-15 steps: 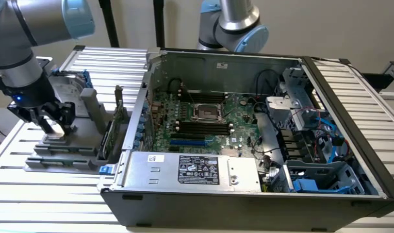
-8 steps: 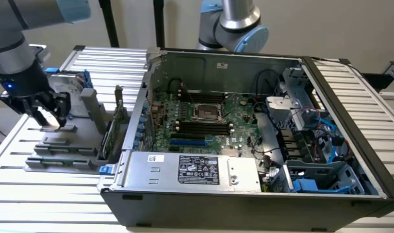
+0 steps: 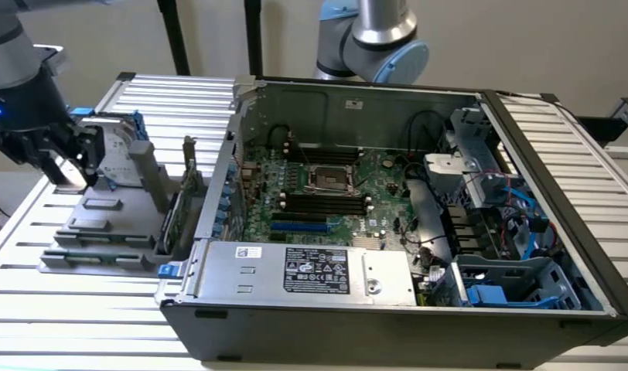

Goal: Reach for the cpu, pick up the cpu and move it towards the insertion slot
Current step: 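Pick up the cpu and move it towards the insertion slot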

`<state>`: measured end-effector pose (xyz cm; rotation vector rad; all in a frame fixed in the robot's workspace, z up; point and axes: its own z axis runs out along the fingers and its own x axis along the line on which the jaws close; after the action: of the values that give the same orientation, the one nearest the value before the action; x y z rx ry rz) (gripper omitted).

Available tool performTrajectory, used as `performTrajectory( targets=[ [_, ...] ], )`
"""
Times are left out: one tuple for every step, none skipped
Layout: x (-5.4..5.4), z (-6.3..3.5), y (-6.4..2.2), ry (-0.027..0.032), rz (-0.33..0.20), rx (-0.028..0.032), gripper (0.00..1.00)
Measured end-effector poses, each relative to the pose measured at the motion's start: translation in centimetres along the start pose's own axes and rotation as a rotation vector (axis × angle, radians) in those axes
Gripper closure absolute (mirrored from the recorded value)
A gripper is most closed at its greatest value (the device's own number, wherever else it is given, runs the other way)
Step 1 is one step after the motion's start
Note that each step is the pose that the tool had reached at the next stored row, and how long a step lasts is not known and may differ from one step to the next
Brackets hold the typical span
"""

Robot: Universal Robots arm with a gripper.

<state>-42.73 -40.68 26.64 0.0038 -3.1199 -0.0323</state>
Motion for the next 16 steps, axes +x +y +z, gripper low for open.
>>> performTrajectory(
  targets=[
    [0.0,-0.45,0.0,-0.0001,0.0,0.0,0.46],
    [-0.1,-0.92,0.01,0.0002,-0.001,0.0001,0.46],
    [-0.2,-1.4,0.02,0.0,-0.001,0.0001,0.46],
    [-0.3,-1.83,0.03,-0.0001,-0.001,0.0,0.46],
    [-0.5,-2.31,0.04,0.0001,-0.002,0.0001,0.46],
    [-0.8,-2.77,0.05,-0.0001,-0.003,-0.0003,0.46],
    [-1.0,-3.2,0.06,0.0,-0.003,-0.0007,0.46],
    [-1.3,-3.67,0.07,0.0002,-0.004,-0.0014,0.46],
    [-1.6,-4.12,0.08,0.0,-0.004,-0.0024,0.46],
    [-1.9,-4.58,0.09,-0.0001,-0.005,-0.0036,0.46],
    [-2.2,-5.04,0.1,0.0001,-0.005,-0.0047,0.46],
    [-2.6,-5.52,0.11,-0.0002,-0.006,-0.006,0.46],
    [-3.0,-5.98,0.11,-0.0002,-0.006,-0.007,0.46],
    [-3.3,-6.46,0.12,0.0002,-0.007,-0.0077,0.46],
    [-3.7,-6.91,0.13,0.0004,-0.007,-0.0083,0.46],
    [-4.2,-7.38,0.14,0.0008,-0.007,-0.0088,0.46]
  ],
)
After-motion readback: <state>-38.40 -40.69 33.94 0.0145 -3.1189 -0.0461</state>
